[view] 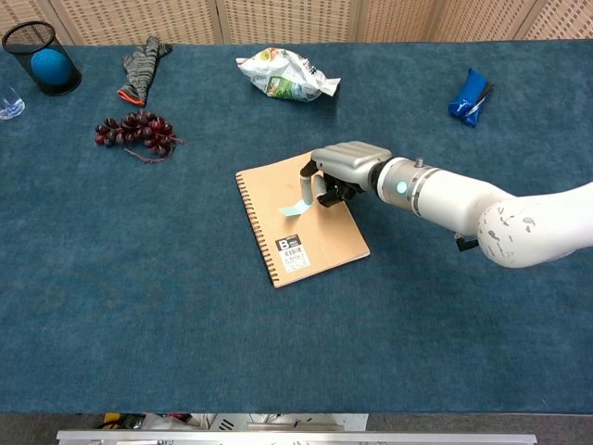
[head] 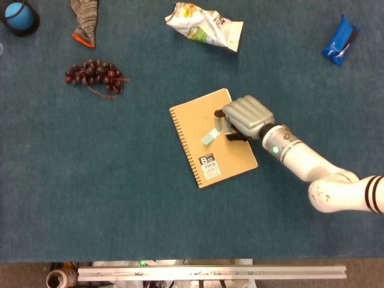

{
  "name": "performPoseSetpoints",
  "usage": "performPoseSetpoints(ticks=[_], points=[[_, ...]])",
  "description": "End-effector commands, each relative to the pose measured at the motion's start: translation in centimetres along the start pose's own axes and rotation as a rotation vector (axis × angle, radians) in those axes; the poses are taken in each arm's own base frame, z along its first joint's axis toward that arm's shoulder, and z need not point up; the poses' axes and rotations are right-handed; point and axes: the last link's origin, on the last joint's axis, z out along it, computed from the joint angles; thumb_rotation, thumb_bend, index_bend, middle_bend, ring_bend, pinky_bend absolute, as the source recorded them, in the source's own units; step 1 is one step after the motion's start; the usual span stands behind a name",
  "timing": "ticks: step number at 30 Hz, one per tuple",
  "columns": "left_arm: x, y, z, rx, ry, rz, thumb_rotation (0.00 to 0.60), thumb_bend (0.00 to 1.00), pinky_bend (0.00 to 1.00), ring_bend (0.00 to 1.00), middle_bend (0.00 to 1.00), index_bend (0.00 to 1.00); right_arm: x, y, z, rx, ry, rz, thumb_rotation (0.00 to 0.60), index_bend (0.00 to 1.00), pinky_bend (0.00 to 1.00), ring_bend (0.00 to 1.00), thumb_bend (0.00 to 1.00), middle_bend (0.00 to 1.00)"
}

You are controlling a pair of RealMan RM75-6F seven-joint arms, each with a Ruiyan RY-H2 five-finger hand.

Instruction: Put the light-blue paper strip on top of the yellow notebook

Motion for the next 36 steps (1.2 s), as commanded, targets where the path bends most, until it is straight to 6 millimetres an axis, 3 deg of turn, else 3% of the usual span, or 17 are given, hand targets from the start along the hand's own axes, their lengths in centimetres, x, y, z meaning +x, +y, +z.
performPoseSetpoints(ticks=[1, 36], points=[[0.0, 0.0, 0.0, 0.000, 0.001, 0.000, 0.600, 0.15, 0.17, 0.22, 0.21, 0.19, 0.4, -0.2, -0.2, 0.006, 0.015, 0.017, 0.430, 0.46, 1.00, 1.00, 0.84, 1.00], [0.1, -0.2, 0.0, 0.006, 0.003, 0.001, 0.600, 0.15, 0.17, 0.22, 0.21, 0.19, 0.4, -0.4, 0.8, -0.001, 0.023, 0.033, 0.430, 0.46, 1.00, 1.00, 0.84, 1.00]])
